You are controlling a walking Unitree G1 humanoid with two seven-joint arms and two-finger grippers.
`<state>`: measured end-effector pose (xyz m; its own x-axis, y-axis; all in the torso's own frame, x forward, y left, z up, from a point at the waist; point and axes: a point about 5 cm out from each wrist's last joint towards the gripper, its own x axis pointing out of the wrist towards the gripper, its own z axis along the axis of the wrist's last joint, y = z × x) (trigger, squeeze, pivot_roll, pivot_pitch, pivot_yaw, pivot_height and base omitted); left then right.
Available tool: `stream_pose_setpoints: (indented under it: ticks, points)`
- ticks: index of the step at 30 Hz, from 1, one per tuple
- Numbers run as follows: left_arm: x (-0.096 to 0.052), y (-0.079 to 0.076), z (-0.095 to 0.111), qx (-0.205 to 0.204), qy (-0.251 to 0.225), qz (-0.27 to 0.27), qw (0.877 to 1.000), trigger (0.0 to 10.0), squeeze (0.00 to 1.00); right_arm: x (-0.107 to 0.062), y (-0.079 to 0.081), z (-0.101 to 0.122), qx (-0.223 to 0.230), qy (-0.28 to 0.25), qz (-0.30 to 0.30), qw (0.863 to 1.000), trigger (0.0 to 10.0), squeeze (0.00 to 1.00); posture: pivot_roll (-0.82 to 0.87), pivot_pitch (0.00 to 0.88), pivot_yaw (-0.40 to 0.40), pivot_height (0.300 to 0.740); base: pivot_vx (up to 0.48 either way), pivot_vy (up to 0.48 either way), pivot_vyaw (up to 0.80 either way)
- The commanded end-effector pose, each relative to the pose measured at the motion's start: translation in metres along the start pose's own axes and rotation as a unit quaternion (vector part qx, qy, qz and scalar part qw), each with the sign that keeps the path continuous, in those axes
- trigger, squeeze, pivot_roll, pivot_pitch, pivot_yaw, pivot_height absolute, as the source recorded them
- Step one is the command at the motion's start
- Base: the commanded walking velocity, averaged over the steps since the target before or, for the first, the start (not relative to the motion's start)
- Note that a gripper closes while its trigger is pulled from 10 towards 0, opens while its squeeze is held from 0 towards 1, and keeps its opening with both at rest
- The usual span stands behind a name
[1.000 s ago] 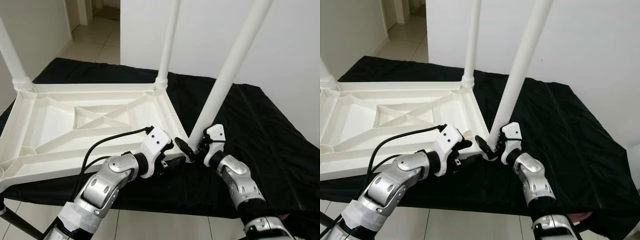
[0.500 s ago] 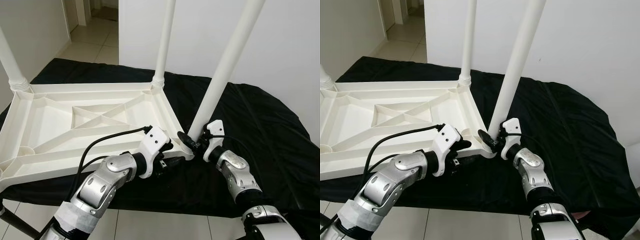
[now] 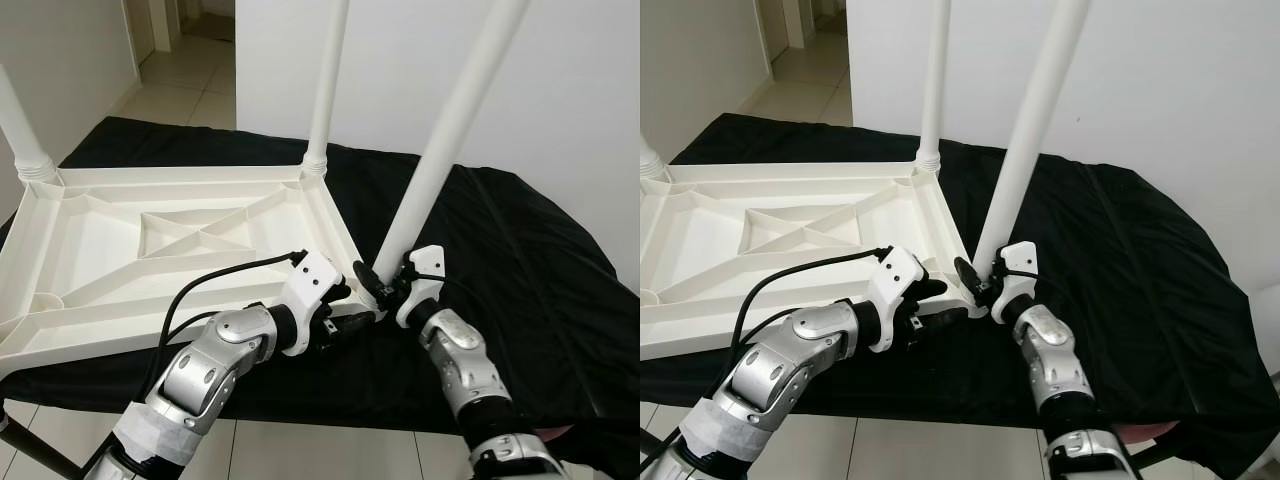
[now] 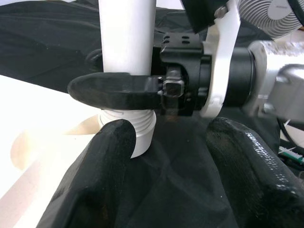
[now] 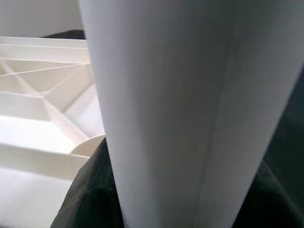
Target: Building children table
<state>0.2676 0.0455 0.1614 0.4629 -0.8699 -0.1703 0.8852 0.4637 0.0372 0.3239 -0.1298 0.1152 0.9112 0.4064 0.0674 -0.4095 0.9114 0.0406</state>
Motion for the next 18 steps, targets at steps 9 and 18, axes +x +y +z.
stream_pose_setpoints:
  ticks: [9,18]
  points:
    - [0.002,0.001,0.000,-0.003,0.000,-0.011,1.000,10.0,0.00,-0.021,0.018,-0.008,0.003,0.037,-0.157,0.987,10.0,0.00,-0.01,0.000,-0.110,0.740,0.000,0.000,0.00]
    - [0.002,0.002,0.001,-0.003,-0.001,-0.012,1.000,10.0,0.00,-0.022,0.028,-0.005,0.021,0.032,-0.160,0.986,10.0,0.00,-0.01,0.000,-0.102,0.740,0.000,0.000,0.00]
